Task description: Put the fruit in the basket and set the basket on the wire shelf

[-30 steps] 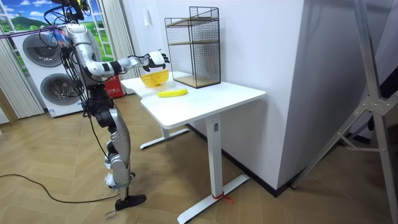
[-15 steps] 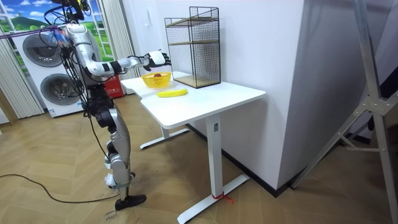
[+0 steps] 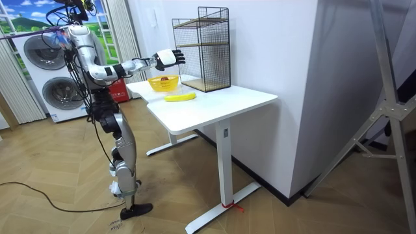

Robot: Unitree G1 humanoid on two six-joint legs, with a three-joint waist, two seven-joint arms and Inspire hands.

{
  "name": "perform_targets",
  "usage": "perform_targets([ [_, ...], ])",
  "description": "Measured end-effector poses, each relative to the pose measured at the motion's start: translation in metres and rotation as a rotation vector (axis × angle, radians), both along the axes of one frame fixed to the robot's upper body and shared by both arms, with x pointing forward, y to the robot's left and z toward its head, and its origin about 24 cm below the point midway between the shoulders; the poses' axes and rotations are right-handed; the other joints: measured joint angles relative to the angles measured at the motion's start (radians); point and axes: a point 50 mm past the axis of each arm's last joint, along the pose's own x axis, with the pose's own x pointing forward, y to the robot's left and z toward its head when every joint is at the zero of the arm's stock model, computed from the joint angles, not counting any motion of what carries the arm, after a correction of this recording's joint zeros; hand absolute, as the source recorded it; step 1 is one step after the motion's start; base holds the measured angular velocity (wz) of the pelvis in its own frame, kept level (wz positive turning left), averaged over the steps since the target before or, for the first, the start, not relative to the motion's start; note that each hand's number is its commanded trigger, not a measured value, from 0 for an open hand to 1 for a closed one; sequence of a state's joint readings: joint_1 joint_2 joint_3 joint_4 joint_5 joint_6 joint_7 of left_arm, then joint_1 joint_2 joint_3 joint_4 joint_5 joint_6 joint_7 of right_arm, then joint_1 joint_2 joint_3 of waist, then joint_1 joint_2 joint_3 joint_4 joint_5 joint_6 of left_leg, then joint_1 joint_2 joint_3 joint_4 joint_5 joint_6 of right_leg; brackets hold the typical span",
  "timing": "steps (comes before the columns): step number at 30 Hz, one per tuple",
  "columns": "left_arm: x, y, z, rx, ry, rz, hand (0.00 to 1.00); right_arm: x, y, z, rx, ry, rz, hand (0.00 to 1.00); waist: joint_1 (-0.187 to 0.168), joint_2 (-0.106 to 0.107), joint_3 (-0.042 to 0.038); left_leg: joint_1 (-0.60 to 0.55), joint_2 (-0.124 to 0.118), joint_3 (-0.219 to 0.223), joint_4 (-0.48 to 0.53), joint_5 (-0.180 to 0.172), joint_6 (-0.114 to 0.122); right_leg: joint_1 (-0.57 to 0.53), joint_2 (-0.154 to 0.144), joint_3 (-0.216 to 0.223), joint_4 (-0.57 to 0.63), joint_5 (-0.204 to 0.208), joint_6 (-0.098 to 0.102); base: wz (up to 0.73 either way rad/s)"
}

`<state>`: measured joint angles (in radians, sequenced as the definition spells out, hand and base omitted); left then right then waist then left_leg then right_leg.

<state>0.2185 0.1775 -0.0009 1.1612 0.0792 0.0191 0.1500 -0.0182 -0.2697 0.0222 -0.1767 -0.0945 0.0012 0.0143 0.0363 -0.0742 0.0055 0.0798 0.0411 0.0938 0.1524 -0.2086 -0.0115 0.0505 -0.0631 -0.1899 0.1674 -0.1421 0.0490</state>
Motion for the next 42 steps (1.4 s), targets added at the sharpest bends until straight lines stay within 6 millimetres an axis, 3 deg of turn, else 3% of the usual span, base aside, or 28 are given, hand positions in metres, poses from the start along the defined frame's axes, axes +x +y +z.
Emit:
perform_targets([
  [3,-0.004,-0.003,0.000,0.008,0.005,0.008,0.00,0.000,-0.014,0.004,0.008,-0.053,-0.125,0.00,-0.009,0.009,-0.0072,0.000,0.000,-0.001,0.001,0.000,0.000,0.001,0.000,-0.002,0.000,0.000,0.000,0.00],
  [5,-0.004,-0.004,-0.001,0.006,0.004,0.008,0.00,-0.001,-0.020,0.003,0.021,-0.077,-0.196,0.00,-0.010,0.013,-0.0071,0.000,0.000,-0.001,0.002,0.000,0.000,0.001,0.000,-0.002,0.000,0.000,0.000,0.00],
  [9,0.002,-0.003,0.001,0.013,-0.028,0.022,0.00,-0.001,-0.038,-0.018,0.029,-0.026,-0.345,0.00,-0.008,0.012,-0.0071,0.005,0.000,0.002,0.002,0.000,0.000,0.003,-0.001,0.001,0.002,0.000,0.000,-0.01],
  [18,0.000,-0.004,0.000,0.021,-0.002,0.029,0.00,-0.006,-0.058,-0.059,0.023,0.111,-0.527,0.00,-0.006,0.015,-0.0037,0.014,0.000,0.013,-0.007,0.000,0.000,0.001,0.000,0.010,0.002,0.000,0.000,-0.03],
  [23,-0.001,-0.008,-0.001,0.013,0.020,0.037,0.00,-0.008,-0.061,-0.066,0.017,0.136,-0.558,0.00,-0.007,0.022,-0.0017,0.012,0.000,0.013,-0.008,0.000,0.000,-0.001,0.000,0.010,0.002,0.000,0.000,0.00],
  [32,-0.004,-0.008,-0.002,0.011,0.025,0.082,0.00,-0.008,-0.061,-0.066,-0.002,0.137,-0.560,0.00,0.003,0.015,-0.0063,0.012,0.000,0.014,-0.008,0.000,0.000,-0.001,0.000,0.011,0.002,0.000,0.000,0.00],
  [42,-0.007,-0.006,-0.001,0.014,0.052,0.085,0.00,-0.010,-0.065,-0.083,-0.018,0.249,-0.547,0.00,0.026,0.003,-0.0098,0.011,0.000,0.013,-0.004,0.000,0.000,0.000,0.000,0.010,0.002,0.000,0.000,0.00],
])
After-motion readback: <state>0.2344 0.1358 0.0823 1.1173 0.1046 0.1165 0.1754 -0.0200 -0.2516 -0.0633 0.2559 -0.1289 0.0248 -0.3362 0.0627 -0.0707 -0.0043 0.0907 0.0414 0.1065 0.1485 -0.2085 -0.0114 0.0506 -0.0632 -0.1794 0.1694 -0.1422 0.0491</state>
